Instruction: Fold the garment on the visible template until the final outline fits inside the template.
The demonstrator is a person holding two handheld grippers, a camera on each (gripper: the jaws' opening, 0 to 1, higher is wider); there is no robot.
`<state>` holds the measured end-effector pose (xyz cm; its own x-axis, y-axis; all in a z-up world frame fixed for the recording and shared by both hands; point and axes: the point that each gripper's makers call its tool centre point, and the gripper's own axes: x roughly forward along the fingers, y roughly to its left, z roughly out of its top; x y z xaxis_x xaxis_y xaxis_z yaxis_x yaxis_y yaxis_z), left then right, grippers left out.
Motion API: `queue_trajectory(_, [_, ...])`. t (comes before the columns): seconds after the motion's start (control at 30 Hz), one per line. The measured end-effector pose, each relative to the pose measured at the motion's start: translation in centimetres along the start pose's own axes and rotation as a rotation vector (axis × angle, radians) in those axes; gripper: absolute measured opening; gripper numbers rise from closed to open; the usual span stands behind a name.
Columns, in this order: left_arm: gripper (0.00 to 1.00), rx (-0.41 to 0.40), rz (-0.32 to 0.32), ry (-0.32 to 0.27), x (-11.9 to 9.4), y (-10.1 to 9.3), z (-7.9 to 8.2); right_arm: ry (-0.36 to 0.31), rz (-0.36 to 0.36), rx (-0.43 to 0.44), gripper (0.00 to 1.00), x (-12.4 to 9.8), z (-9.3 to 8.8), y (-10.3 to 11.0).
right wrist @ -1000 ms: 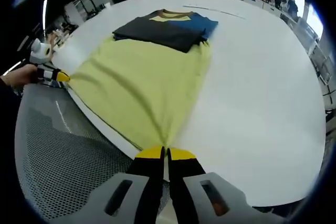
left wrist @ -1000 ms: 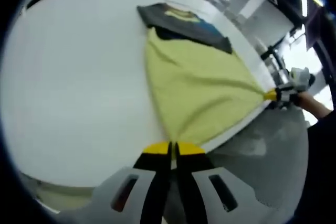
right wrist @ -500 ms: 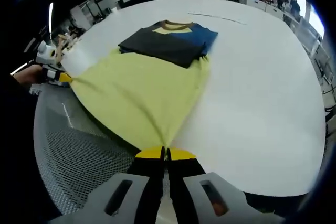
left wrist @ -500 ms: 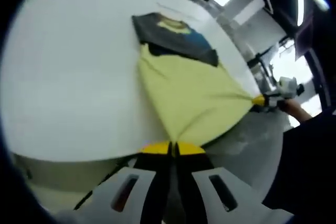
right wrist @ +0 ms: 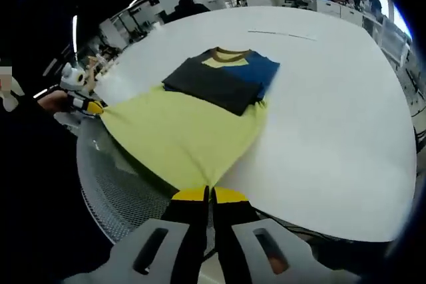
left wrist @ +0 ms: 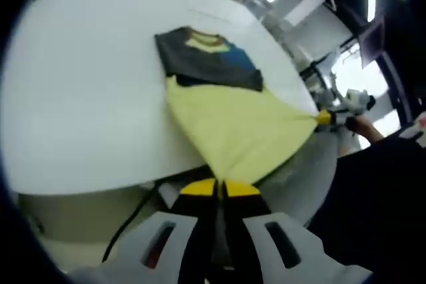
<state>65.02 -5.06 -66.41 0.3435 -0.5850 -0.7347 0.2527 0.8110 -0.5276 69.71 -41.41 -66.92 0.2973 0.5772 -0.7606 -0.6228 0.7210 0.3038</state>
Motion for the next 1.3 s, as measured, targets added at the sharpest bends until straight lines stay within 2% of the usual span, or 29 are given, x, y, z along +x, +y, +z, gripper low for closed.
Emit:
queue_trajectory(0.1, [0.00, 0.008, -0.008, 0.000, -0.6, -0.6, 0.2, 0.016, 0.019, -0.037, 0.02, -0.8, 0.2, 0.7])
queue_trajectory(0.27, [0.00, 0.069, -0.015, 0.042, -1.6, -1.8, 0.4, 0.037, 0.028, -0.082, 0.01, -1.9, 0.8, 1.1])
queue_trajectory(0.37, [0.00, 0.104, -0.014, 0.036, -2.3, -2.2, 1.5, 0.012, 0.030, -0.104, 0.01, -2.6, 2.0, 1.1])
queue_trajectory(0.63, [0.00, 0.163, -0.020, -0.028, -3.2, -2.4, 5.8, -0.033, 0.004, -0.156, 0.01, -2.9, 5.6, -0.2])
queue_trajectory(0.93, [0.00, 0.205, -0.016, -0.086, -3.0, -1.6, 10.7, -0.071, -0.024, -0.227, 0.01, -2.6, 9.9, -1.5])
queue_trajectory(0.97, [0.00, 0.206, -0.015, -0.087, -3.0, -1.6, 10.8, -0.072, -0.024, -0.228, 0.01, -2.6, 10.1, -1.6])
queue_trajectory(1.07, [0.00, 0.224, -0.010, -0.101, -3.0, -1.3, 12.5, -0.096, -0.039, -0.247, 0.01, -2.5, 12.1, -2.4])
queue_trajectory(1.3, [0.00, 0.265, 0.005, -0.140, -2.9, -0.8, 16.4, -0.125, -0.055, -0.281, 0.01, -2.1, 15.0, -3.9])
